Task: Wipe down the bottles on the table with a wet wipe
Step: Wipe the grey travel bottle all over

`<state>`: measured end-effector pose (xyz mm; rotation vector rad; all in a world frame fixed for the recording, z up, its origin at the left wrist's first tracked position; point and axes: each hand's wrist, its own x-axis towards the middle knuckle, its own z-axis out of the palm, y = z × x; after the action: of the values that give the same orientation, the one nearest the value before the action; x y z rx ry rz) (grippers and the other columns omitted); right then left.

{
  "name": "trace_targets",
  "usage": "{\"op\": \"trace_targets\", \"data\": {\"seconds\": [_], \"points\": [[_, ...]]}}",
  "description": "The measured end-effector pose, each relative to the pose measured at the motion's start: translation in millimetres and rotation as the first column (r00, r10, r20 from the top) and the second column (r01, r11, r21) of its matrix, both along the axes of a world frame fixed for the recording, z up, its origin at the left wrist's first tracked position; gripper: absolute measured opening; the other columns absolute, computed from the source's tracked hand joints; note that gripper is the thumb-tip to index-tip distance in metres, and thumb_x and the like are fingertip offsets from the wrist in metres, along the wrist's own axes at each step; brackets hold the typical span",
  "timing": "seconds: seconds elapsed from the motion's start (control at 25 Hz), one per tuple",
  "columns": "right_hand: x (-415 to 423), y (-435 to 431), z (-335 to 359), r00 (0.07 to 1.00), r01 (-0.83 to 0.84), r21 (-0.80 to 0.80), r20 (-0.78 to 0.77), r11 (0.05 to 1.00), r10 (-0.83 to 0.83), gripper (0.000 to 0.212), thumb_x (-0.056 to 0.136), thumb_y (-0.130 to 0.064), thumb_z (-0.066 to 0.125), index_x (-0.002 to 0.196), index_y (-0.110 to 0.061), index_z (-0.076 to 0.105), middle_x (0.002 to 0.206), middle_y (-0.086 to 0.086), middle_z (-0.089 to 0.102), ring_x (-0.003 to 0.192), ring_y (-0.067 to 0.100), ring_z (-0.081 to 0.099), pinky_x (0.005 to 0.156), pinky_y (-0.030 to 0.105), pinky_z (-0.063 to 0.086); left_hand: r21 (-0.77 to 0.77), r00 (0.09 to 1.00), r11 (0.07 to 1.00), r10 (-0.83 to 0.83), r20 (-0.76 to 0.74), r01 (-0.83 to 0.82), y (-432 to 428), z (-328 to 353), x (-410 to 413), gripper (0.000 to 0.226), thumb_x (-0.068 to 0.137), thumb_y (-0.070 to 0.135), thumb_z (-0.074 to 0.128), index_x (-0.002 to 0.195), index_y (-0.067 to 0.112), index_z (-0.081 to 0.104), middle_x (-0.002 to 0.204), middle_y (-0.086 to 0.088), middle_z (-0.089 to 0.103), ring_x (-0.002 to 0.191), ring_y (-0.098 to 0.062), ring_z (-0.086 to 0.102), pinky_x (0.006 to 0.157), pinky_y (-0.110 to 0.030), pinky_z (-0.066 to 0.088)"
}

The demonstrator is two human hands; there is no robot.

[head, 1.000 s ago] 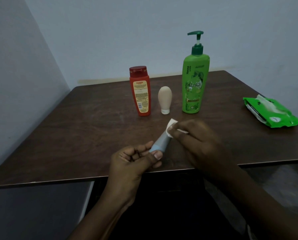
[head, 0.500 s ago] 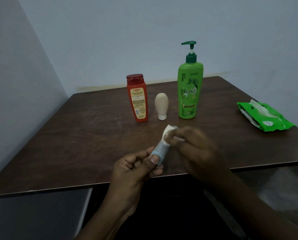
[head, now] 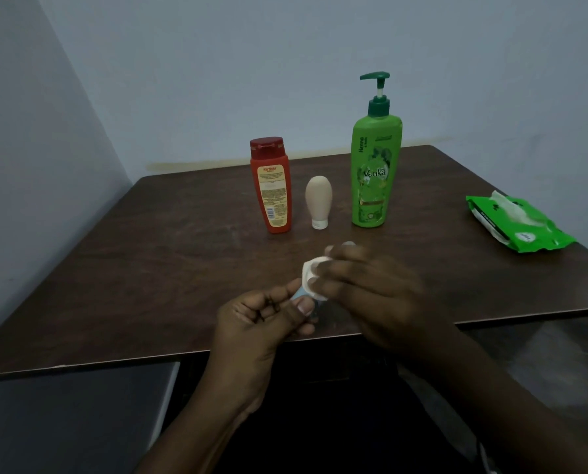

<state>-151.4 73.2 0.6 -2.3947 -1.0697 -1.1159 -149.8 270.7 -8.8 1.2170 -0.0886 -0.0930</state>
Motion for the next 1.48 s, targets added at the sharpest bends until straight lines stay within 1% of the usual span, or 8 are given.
{"op": "trace_targets", "data": {"seconds": [0.36,0.52,0.64,0.84,0.96,1.08,1.2,1.48], "points": [[9.4,-7.6,3.4,0.998,-0.011,-0.043,-0.068,0.999,0.008,0.036,0.093,0.002,0.058,0.126,-0.009,0.067,0.137,0.006,0.061,0.137,0.02,0.049,0.116,0.045,0.036,0.038,0.998,0.998,0.04,0.046,-0.042,2.0,3.2,-0.1,0.019,0.063,0.011,0.081,0.082,0.011,0.084,0.096,-0.012,0.081,0.073,-0.017,0.076,0.067,-0.025,0.063],[16.6,-21.3,4.4,0.982,0.08,0.267,-0.189,0.961,-0.029,0.038,0.092,0.007,0.062,0.125,-0.01,0.068,0.129,-0.001,0.067,0.125,0.011,0.06,0.106,0.034,0.047,0.034,0.999,0.998,0.048,0.004,-0.048,4.1,4.1,0.0,0.021,0.063,0.014,0.082,0.084,0.013,0.084,0.092,-0.013,0.081,0.068,-0.021,0.073,0.07,-0.026,0.061],[17.6,-14.3,10.3,0.913,0.178,0.679,-0.384,0.713,0.138,0.039,0.09,0.005,0.065,0.114,-0.026,0.07,0.104,-0.024,0.073,0.1,-0.004,0.068,0.087,0.014,0.051,-0.106,0.997,0.993,0.037,-0.065,-0.043,1.4,6.4,1.5,0.015,0.07,0.008,0.077,0.084,0.008,0.082,0.093,-0.016,0.079,0.07,-0.023,0.075,0.065,-0.024,0.063],[7.8,26.2,1.5,0.547,0.456,0.868,-0.447,0.197,0.708,0.024,0.087,0.003,0.062,0.096,-0.014,0.078,0.094,0.012,0.078,0.085,0.024,0.075,0.069,0.032,0.061,-0.261,0.99,0.965,-0.033,-0.136,-0.003,-3.0,14.9,-2.9,0.014,0.082,0.01,0.066,0.086,0.007,0.08,0.1,-0.016,0.079,0.083,-0.022,0.077,0.069,-0.027,0.064],[12.8,23.0,9.7,0.69,0.457,0.886,-0.41,0.08,0.596,0.025,0.089,0.003,0.062,0.096,-0.017,0.075,0.09,0.003,0.078,0.085,0.022,0.074,0.071,0.033,0.062,-0.304,0.96,0.953,-0.073,-0.27,-0.012,-2.5,11.5,-0.5,0.022,0.086,0.015,0.063,0.102,0.002,0.072,0.098,-0.025,0.075,0.078,-0.024,0.075,0.065,-0.028,0.064],[8.3,14.8,14.0,0.899,0.244,0.88,-0.363,0.408,0.245,0.035,0.091,0.004,0.063,0.108,-0.024,0.073,0.099,-0.018,0.076,0.099,0.007,0.072,0.086,0.023,0.057,-0.259,0.941,0.965,-0.115,-0.319,0.03,-3.3,5.3,0.2,0.028,0.095,0.021,0.062,0.111,-0.001,0.07,0.099,-0.028,0.074,0.079,-0.022,0.072,0.066,-0.026,0.063],[1.9,13.3,3.1,0.963,0.224,0.64,-0.26,0.735,-0.068,0.037,0.092,0.009,0.059,0.121,-0.012,0.07,0.119,-0.002,0.069,0.112,0.012,0.065,0.093,0.026,0.053,-0.237,0.949,0.97,-0.13,-0.286,0.062,-5.2,4.2,-1.5,0.033,0.098,0.026,0.061,0.11,-0.001,0.075,0.103,-0.026,0.074,0.084,-0.021,0.071,0.073,-0.025,0.063],[-11.0,37.9,-18.7,0.975,0.216,0.222,-0.1,0.951,-0.198,0.031,0.098,-0.005,0.048,0.121,-0.005,0.068,0.116,0.013,0.064,0.104,0.023,0.058,0.084,0.032,0.049,-0.333,0.961,0.94,-0.161,-0.227,0.079,-4.5,7.1,-2.6,0.025,0.094,0.015,0.061,0.108,0.001,0.075,0.113,-0.018,0.076,0.095,-0.019,0.076,0.076,-0.026,0.063]]}}
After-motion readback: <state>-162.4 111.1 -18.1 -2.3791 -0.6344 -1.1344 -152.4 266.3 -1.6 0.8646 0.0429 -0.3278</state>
